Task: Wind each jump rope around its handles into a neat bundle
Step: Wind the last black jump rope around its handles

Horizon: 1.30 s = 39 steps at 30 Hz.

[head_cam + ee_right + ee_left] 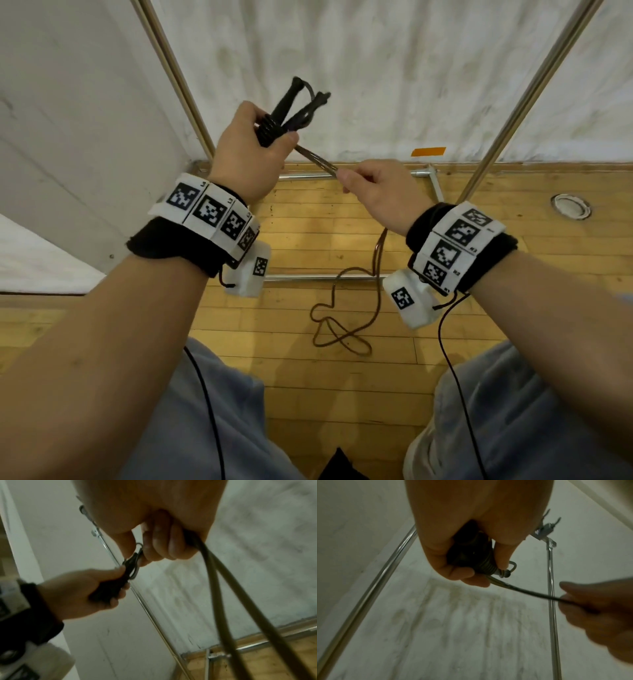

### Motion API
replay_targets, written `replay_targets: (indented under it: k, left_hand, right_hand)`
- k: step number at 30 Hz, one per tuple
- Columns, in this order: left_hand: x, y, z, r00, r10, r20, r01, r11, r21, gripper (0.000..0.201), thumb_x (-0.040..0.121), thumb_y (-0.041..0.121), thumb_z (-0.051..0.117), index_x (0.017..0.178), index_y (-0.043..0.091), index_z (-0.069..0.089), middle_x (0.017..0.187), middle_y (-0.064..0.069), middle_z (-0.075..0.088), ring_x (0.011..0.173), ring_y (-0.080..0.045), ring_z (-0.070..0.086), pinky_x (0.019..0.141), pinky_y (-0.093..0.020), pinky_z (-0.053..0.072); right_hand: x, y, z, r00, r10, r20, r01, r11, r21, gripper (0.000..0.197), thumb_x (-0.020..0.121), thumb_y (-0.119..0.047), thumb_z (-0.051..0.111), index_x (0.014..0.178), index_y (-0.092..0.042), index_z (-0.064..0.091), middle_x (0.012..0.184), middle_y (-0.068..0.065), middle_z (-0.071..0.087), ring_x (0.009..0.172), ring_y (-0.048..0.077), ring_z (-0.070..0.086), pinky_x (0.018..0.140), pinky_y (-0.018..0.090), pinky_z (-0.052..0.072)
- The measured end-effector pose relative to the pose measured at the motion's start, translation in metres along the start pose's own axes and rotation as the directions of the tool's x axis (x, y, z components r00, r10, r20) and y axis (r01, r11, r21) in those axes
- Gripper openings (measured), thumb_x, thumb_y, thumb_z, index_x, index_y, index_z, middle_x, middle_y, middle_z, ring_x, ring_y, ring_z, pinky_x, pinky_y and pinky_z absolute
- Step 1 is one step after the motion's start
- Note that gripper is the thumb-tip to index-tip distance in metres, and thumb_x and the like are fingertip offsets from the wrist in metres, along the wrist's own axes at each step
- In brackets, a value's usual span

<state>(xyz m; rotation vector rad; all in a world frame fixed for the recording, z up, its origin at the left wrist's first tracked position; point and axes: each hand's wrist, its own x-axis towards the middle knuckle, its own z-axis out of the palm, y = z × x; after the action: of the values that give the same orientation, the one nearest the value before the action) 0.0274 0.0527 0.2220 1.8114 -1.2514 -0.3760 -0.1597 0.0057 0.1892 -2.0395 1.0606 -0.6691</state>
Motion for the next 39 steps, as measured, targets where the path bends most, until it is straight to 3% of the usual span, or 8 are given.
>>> replay_targets:
  k: [2,5,8,13,19,25,31,39]
  left_hand:
    - [-0.001,-0.007,0.001,0.998,0.008,0.059,-0.013,0.996,0.084,0.031,0.090,0.039,0.060,0.111,0.021,0.046,0.101,0.003,0.062,0.075,-0.012,0.062,0.058,-0.024,0.047]
    - [-0.003,-0.016,0.005,0.992,0.013,0.123,-0.035,0.983,0.180,0.040,0.090,0.041,0.059,0.125,0.025,0.047,0.100,0.007,0.056,0.076,-0.010,0.056,0.058,-0.019,0.039]
    - [-0.005,-0.023,0.016,0.982,0.051,0.180,-0.103,0.951,0.292,0.035,0.091,0.040,0.058,0.119,0.021,0.049,0.098,0.005,0.056,0.081,-0.017,0.054,0.063,-0.024,0.040]
    - [-0.005,-0.030,0.032,0.964,-0.038,0.265,-0.085,0.895,0.438,0.039,0.091,0.038,0.059,0.121,0.017,0.043,0.107,-0.005,0.059,0.084,-0.020,0.051,0.071,-0.033,0.043]
    - [-0.014,-0.024,0.045,0.940,-0.059,0.336,-0.154,0.806,0.572,0.037,0.091,0.037,0.060,0.113,0.015,0.039,0.108,-0.007,0.062,0.075,-0.019,0.049,0.049,-0.027,0.031]
    - [-0.023,-0.013,0.057,0.933,-0.009,0.360,-0.214,0.791,0.574,0.031,0.090,0.036,0.057,0.115,0.020,0.047,0.082,0.007,0.049,0.067,-0.013,0.043,0.050,-0.026,0.029]
    - [-0.031,-0.010,0.065,0.912,0.035,0.408,-0.308,0.716,0.627,0.040,0.079,0.067,0.055,0.095,0.031,0.050,0.071,0.014,0.050,0.057,-0.004,0.040,0.046,-0.023,0.025]
    - [-0.042,-0.002,0.066,0.870,0.201,0.450,-0.449,0.701,0.554,0.018,0.082,0.044,0.056,0.086,0.029,0.047,0.065,0.010,0.054,0.061,-0.016,0.053,0.047,-0.023,0.036]
  right_hand:
    - [0.001,-0.001,-0.008,1.000,-0.021,0.009,0.021,0.998,-0.059,0.043,0.093,-0.037,0.052,0.071,0.000,0.058,0.049,-0.007,0.034,0.038,0.004,0.033,0.041,0.014,0.025]
    - [0.000,-0.004,-0.015,0.996,-0.011,0.084,0.027,0.981,-0.191,0.046,0.095,-0.038,0.048,0.056,-0.012,0.046,0.048,-0.007,0.032,0.039,0.006,0.032,0.044,0.017,0.026]
    - [-0.003,-0.011,-0.017,0.989,0.017,0.150,0.028,0.955,-0.295,0.048,0.096,-0.040,0.042,0.054,-0.020,0.036,0.051,-0.006,0.035,0.048,0.012,0.034,0.050,0.027,0.026]
    - [-0.010,-0.018,-0.018,0.978,-0.019,0.206,0.085,0.945,-0.317,0.048,0.098,-0.035,0.039,0.054,-0.019,0.031,0.051,-0.006,0.031,0.043,0.008,0.029,0.048,0.025,0.024]
    - [-0.015,-0.024,-0.023,0.981,-0.031,0.191,0.058,0.989,-0.135,0.034,0.099,-0.026,0.040,0.068,-0.018,0.051,0.051,-0.008,0.035,0.036,0.002,0.035,0.041,0.013,0.030]
    - [-0.012,-0.022,-0.028,0.994,-0.104,0.028,0.107,0.982,-0.153,0.032,0.099,-0.025,0.040,0.078,-0.009,0.059,0.058,-0.006,0.040,0.049,0.008,0.034,0.047,0.012,0.031]
    - [-0.008,-0.012,-0.028,0.989,-0.145,-0.043,0.129,0.958,-0.255,0.035,0.099,-0.030,0.041,0.080,-0.008,0.061,0.063,-0.004,0.049,0.057,0.009,0.042,0.053,0.010,0.033]
    - [0.004,0.000,-0.040,0.992,-0.044,-0.115,0.007,0.951,-0.311,0.045,0.097,-0.038,0.044,0.085,-0.001,0.066,0.058,0.000,0.046,0.052,0.013,0.040,0.047,0.014,0.029]
